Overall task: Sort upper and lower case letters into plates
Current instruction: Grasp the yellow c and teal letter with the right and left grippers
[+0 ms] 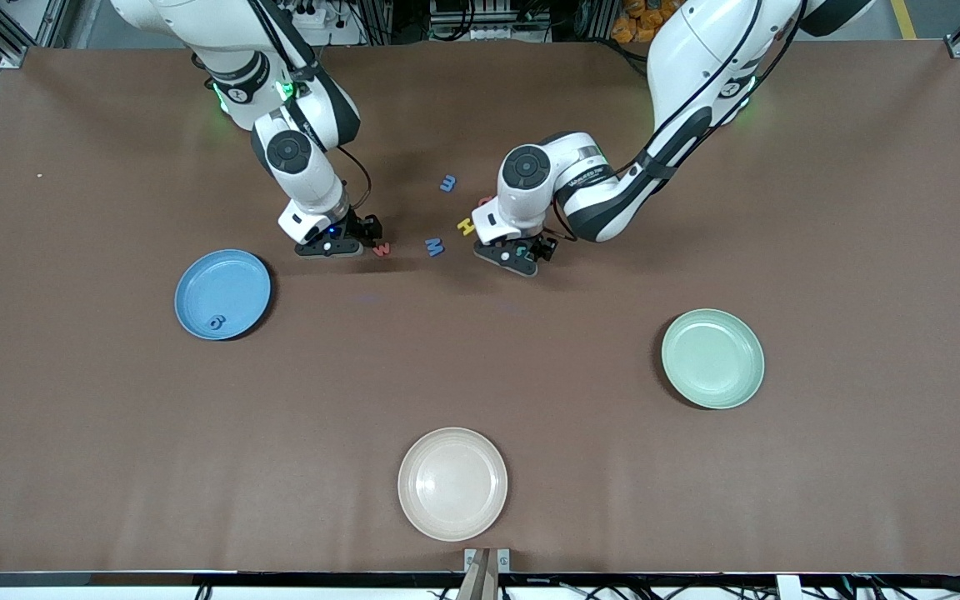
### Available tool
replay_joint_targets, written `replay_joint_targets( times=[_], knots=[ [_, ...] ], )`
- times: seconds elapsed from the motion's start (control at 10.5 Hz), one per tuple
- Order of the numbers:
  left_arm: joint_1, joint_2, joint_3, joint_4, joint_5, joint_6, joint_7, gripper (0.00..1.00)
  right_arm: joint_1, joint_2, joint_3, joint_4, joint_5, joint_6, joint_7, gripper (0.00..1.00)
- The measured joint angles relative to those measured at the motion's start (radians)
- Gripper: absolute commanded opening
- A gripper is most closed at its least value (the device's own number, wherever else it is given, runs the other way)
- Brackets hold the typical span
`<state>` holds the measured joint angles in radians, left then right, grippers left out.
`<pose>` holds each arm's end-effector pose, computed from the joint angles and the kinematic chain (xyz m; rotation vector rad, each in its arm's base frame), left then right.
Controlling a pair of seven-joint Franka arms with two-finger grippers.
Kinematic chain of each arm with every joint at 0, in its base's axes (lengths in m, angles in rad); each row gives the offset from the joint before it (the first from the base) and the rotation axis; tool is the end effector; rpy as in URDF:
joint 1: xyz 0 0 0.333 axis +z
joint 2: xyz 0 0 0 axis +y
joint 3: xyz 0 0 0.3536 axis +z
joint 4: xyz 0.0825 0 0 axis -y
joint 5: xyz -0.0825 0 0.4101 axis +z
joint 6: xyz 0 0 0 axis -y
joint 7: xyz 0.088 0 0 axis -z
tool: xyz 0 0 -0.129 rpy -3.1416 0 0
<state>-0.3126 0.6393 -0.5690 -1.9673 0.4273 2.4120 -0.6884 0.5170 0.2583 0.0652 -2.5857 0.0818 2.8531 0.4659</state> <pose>0.4161 -0.4828 0.1705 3.0570 -0.6934 -0.1262 0.3839 0.2504 0.1579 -3.1017 -0.0554 0.0192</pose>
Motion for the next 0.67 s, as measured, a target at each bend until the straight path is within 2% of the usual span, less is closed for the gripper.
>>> replay_joint_targets(
  times=[0.38,0.48,0.67],
  knots=[
    [-0.009,0.007,0.000,-0.007,0.000,0.000,-0.004,0.72,0.000,0.000,-0.003,0.001,-0.002,0.000,-0.001,0.75],
    [-0.009,0.010,0.000,-0.007,0.000,0.000,-0.004,0.72,0.000,0.000,-0.004,0.001,-0.002,-0.001,-0.001,0.72],
    [-0.009,0.012,0.001,-0.007,0.000,0.000,-0.004,0.68,0.000,0.000,-0.010,0.006,-0.002,-0.001,-0.001,0.57]
  ],
)
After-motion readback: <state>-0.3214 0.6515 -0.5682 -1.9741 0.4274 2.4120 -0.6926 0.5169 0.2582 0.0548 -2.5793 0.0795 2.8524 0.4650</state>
